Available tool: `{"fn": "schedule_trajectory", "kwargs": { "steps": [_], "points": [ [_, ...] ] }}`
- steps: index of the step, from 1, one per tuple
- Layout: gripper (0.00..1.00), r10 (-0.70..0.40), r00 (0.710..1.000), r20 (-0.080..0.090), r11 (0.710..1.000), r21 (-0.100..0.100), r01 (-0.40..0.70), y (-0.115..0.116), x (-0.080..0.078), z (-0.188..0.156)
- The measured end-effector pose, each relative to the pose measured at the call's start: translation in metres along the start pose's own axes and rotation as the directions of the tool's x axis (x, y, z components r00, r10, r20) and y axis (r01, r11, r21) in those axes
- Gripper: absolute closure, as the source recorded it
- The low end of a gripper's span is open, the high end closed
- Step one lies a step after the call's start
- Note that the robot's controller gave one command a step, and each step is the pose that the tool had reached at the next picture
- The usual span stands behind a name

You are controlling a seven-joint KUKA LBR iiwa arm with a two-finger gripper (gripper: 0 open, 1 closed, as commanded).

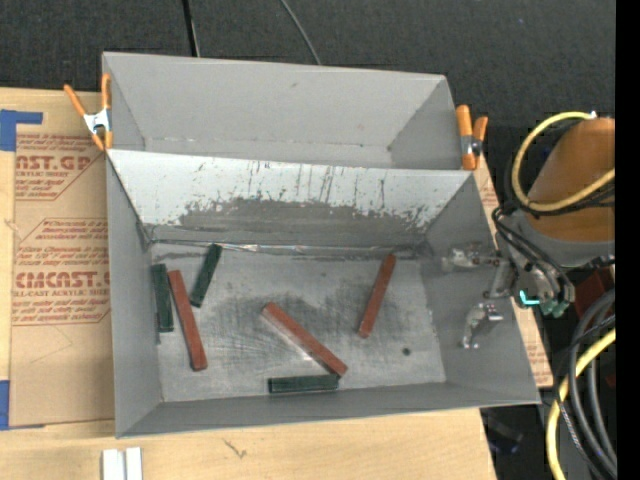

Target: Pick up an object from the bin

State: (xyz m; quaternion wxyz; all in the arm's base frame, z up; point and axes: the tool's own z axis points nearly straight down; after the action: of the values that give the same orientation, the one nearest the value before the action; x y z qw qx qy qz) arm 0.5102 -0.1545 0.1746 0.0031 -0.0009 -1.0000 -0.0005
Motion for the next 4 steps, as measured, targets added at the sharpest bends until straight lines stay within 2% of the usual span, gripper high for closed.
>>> {"fn": "schedule_trajectory", "kwargs": {
  "steps": [1, 2, 3, 4],
  "points": [
    [0.00, -0.002, 1.000, 0.007, 1.000, 0.002, 0.002, 0.001, -0.002, -0.004],
    [0.00, -0.280, 0.960, 0.010, 0.960, 0.005, 0.280, 0.061, -0.055, 0.016],
    [0.00, -0.491, 0.871, 0.008, 0.871, 0.004, 0.491, 0.060, -0.063, 0.038],
    [0.00, -0.665, 0.747, 0.006, 0.747, 0.006, 0.664, 0.070, -0.063, 0.049]
  ]
}}
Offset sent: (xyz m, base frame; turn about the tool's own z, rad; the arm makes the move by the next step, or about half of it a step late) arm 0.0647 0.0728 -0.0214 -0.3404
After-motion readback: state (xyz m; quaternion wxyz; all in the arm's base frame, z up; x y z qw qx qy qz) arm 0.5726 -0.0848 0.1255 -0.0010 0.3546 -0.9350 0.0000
